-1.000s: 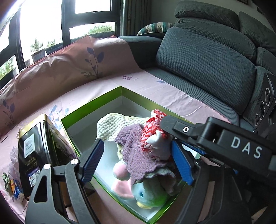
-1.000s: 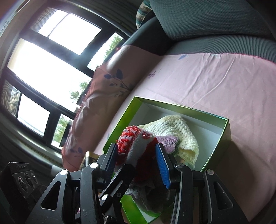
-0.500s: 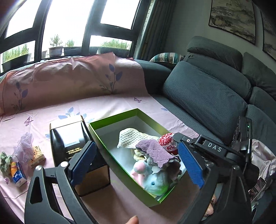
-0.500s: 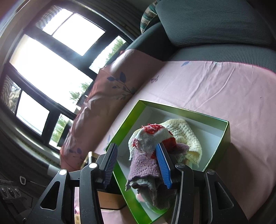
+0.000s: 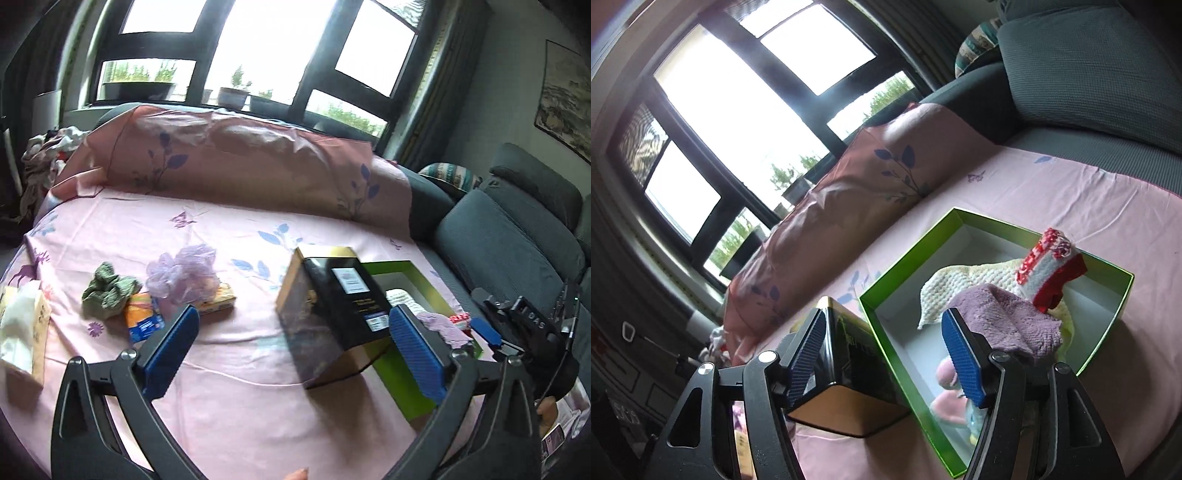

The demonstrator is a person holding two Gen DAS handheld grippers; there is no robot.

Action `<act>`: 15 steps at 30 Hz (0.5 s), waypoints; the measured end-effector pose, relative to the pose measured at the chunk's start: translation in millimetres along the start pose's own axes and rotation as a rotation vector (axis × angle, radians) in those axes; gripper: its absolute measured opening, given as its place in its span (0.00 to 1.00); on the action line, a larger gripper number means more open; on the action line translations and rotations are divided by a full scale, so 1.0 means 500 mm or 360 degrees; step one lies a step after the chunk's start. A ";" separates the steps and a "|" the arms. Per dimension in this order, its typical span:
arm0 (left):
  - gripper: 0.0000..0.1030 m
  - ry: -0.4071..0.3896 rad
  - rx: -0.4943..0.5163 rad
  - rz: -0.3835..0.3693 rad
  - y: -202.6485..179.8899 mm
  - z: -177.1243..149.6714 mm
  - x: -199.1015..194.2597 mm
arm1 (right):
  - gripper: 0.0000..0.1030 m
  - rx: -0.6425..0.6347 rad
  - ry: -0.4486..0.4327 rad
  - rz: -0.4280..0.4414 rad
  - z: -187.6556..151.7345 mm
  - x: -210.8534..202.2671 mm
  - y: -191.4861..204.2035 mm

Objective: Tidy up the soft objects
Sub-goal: 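Move the right tool back over the bed toward the remaining items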

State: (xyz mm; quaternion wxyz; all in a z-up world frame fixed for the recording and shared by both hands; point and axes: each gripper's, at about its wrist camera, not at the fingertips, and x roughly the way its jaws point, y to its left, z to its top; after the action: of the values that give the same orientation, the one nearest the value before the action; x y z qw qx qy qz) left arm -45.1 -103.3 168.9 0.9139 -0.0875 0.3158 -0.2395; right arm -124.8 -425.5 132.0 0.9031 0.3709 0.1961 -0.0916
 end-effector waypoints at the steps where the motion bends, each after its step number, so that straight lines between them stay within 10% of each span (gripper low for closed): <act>1: 0.98 0.0002 -0.0027 0.0029 0.022 -0.006 0.002 | 0.76 -0.0019 0.0010 0.0014 -0.004 0.005 0.009; 15: 0.98 0.0093 -0.0269 0.0362 0.245 -0.047 0.040 | 0.82 -0.0371 0.0139 0.0151 -0.077 0.052 0.177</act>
State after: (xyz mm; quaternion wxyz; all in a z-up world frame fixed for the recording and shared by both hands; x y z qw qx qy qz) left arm 1.1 -6.7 101.4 0.9150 -0.1208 0.3692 -0.1093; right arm -85.0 -336.3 152.1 0.9340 0.2758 0.2269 -0.0091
